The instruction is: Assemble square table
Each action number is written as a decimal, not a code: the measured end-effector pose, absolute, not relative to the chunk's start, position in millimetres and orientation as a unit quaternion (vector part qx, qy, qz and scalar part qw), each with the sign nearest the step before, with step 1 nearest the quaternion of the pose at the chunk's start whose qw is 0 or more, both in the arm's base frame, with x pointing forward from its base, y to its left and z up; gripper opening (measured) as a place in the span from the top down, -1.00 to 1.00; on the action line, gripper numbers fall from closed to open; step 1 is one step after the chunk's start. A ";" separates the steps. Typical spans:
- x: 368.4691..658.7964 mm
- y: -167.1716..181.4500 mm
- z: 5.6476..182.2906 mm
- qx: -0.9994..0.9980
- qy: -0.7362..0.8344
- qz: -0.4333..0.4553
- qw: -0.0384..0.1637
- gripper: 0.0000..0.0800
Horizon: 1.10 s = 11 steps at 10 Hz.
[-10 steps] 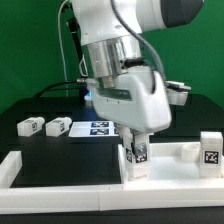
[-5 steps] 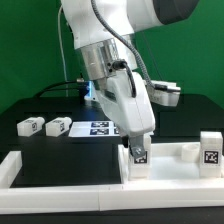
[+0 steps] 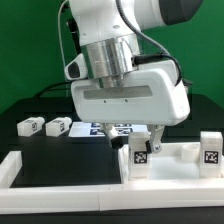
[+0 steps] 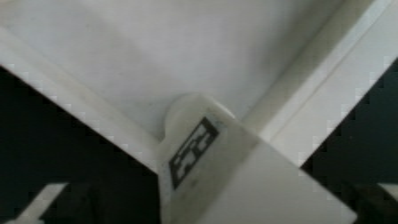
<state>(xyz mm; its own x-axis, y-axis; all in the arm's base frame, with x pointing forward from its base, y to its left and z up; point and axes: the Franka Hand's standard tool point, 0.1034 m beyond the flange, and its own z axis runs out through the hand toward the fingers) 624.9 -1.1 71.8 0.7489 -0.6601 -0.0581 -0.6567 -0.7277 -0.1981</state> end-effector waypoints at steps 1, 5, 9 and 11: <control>625.2 -0.3 73.4 -0.952 0.289 -0.016 0.096 -0.62; 631.2 7.4 81.2 -0.992 0.093 -0.046 0.070 -0.62; 631.6 4.5 81.3 -0.981 0.173 -0.042 0.074 0.24; 631.8 2.5 80.8 -0.966 0.245 -0.037 0.076 0.24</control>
Offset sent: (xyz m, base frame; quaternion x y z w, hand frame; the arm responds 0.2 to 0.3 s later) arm 0.0051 0.0049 0.0079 -0.0484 0.0435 -0.3895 0.9187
